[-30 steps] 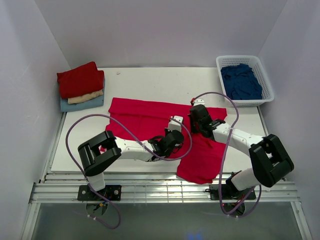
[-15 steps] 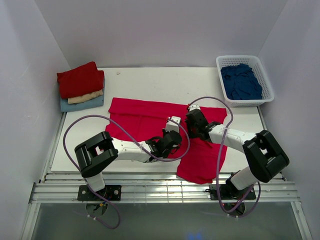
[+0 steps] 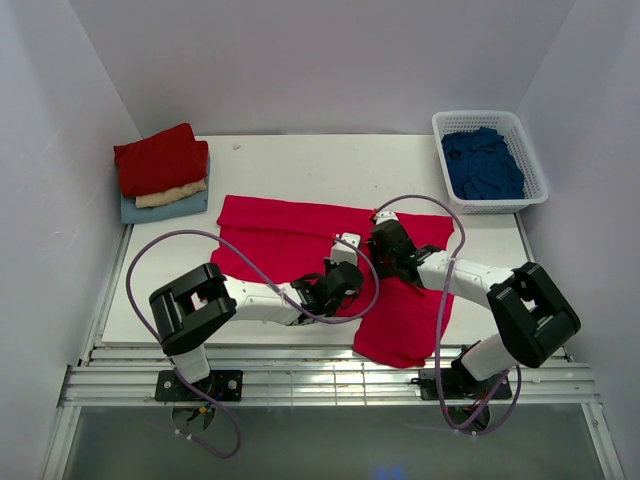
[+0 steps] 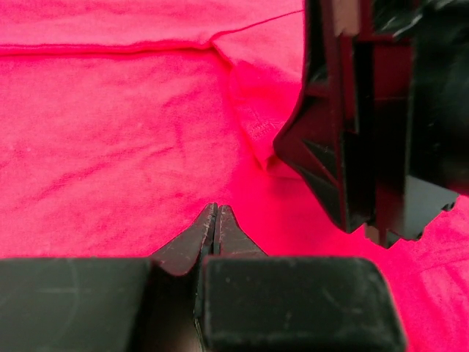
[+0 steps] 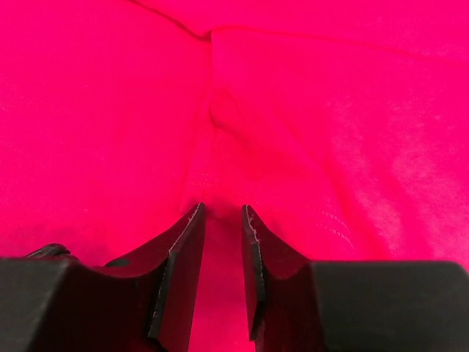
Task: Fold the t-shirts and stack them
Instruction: Fold the tshirt
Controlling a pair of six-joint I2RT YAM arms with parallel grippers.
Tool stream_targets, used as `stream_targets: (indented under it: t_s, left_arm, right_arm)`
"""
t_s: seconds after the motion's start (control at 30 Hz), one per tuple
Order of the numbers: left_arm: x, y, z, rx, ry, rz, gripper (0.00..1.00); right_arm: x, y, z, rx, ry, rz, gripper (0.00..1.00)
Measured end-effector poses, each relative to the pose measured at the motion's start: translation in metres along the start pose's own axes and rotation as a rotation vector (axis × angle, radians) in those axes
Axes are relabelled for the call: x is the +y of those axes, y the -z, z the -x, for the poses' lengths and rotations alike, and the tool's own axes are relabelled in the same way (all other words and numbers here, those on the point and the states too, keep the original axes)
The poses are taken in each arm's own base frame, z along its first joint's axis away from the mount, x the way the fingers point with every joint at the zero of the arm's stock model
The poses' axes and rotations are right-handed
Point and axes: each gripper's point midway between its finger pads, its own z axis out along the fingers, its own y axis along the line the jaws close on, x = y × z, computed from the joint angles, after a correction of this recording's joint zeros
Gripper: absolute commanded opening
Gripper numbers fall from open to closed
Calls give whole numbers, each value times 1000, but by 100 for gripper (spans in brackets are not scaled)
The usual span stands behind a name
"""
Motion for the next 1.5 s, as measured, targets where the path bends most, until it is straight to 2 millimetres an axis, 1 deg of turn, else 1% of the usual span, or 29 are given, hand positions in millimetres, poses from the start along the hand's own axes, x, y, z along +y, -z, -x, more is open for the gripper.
stream_targets:
  t_s: [0.1, 0.43, 0.47, 0.5, 0.53, 0.63, 0.77, 0.93, 1.0, 1.1, 1.13, 1.2, 1.3, 1.37, 1.43, 1.5]
  left_arm:
    - [3, 0, -3, 4, -3, 6, 6]
    - [6, 1, -6, 8, 0, 14, 6]
    - [6, 2, -6, 8, 1, 14, 6]
    - [6, 2, -6, 8, 1, 14, 6]
    - [6, 2, -6, 8, 2, 14, 6]
    - [6, 2, -6, 8, 4, 14, 6]
    - [8, 2, -8, 11, 1, 17, 6]
    - [10, 2, -11, 17, 3, 21, 6]
    - [10, 2, -11, 17, 4, 21, 6]
    - [10, 2, -11, 17, 4, 21, 6]
    - [10, 2, -11, 17, 3, 20, 6]
    - [11, 2, -11, 16, 5, 25, 6]
    - [13, 2, -9, 8, -8, 35, 7]
    - [16, 1, -5, -6, -32, 50, 8]
    - [18, -1, 4, -22, -51, 61, 10]
    - [24, -4, 20, -43, -46, 73, 11]
  right_arm:
    - [4, -3, -6, 20, 2, 9, 33]
    - [13, -10, -13, 40, 11, 31, 32]
    - [13, -11, -13, 40, 11, 31, 26]
    - [14, -11, -13, 39, 13, 32, 23]
    - [14, -12, -13, 40, 12, 31, 16]
    - [16, -14, -11, 34, 12, 34, 8]
    - [21, -16, -9, 28, 19, 47, 8]
    - [33, -15, -9, 30, 31, 83, 8]
    - [38, -15, -7, 29, 36, 94, 11]
    - [44, -14, -6, 28, 47, 107, 17]
    - [46, -14, -6, 28, 50, 110, 21]
    - [50, -12, -5, 25, 59, 115, 24]
    - [53, -5, 1, 10, 69, 107, 26]
    - [51, 4, 10, -14, 68, 88, 27]
    - [47, 15, 27, -62, 61, 57, 26]
    - [39, 26, 48, -119, 39, 19, 24]
